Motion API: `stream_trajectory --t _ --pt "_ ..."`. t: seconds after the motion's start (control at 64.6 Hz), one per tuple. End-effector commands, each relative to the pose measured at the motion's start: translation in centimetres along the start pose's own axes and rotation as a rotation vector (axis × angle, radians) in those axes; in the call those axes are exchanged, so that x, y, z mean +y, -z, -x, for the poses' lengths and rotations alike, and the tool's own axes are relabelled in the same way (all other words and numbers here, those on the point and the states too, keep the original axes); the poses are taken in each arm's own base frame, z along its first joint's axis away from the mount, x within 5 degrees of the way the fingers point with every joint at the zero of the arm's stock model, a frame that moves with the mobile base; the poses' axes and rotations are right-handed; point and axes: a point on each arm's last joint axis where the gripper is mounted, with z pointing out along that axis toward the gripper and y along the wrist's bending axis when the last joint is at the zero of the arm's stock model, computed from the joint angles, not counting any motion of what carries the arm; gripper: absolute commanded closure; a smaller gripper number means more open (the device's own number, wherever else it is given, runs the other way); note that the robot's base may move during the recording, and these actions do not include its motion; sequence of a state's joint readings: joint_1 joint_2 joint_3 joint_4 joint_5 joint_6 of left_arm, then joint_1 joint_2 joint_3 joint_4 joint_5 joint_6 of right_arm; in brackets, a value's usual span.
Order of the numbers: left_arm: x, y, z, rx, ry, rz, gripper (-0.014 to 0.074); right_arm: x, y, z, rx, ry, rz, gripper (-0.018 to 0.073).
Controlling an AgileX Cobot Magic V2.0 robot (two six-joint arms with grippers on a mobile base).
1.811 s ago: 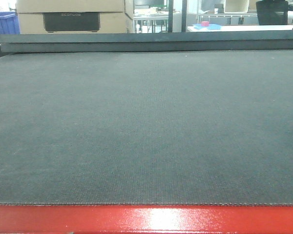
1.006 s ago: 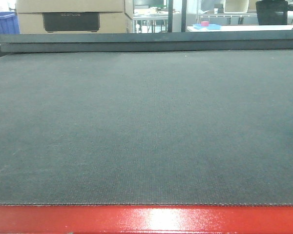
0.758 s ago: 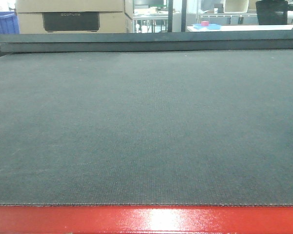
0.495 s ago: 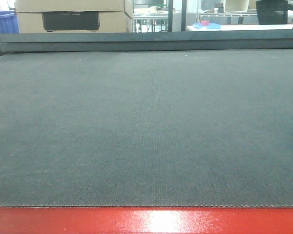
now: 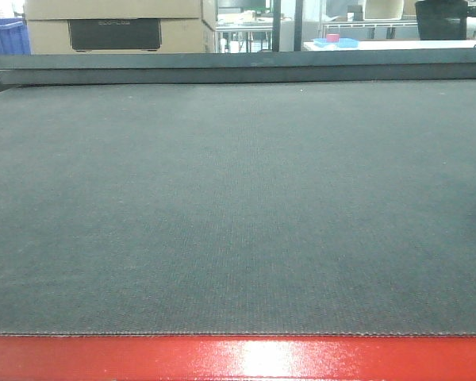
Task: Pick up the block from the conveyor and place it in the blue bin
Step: 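Lower left gripper toward green block, right gripper toward blue block, then close left gripper on green block and right gripper on blue block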
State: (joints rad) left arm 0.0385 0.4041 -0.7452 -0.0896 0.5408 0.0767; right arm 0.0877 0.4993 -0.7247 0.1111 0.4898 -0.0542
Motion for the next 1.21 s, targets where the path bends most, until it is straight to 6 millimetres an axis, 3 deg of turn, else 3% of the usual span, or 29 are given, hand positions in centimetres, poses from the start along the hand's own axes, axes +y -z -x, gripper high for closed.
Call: stream_trajectory --t 0.0,0.248,0.464,0.619,0.836,1.037,1.192 --pt "-0.1 -0.4 0.2 0.013 -0.007 -0.017 -0.0011 -0.1 -1.4 0.0 0.044 0.017 -0.008 -0.001" --pt "-0.5 -1.8 1.0 0.101 -0.03 -0.07 -0.0003 0.0 -5.2 2.1 0.267 0.015 0.003 -0.001" --pt "-0.9 -3.2 1.7 0.147 -0.069 -0.109 -0.0003 -0.2 -10.6 2.3 0.606 0.012 0.011 -0.001" --pt "-1.1 -3.7 1.6 0.171 -0.073 -0.124 -0.0003 -0.7 -14.6 0.2 0.837 0.035 -0.009 -0.001" --pt "-1.2 -3.7 1.5 0.174 -0.075 -0.132 -0.0003 -1.1 -19.1 -3.7 1.013 0.026 -0.011 -0.001" --pt "-1.2 -3.7 1.5 0.18 -0.075 -0.133 -0.0003 -1.3 -22.6 -7.1 1.092 0.008 -0.009 -0.001" --pt "-1.2 -3.7 1.5 0.182 -0.075 -0.133 -0.0003 -1.5 -24.1 -9.1 1.129 -0.001 -0.01 -0.001"
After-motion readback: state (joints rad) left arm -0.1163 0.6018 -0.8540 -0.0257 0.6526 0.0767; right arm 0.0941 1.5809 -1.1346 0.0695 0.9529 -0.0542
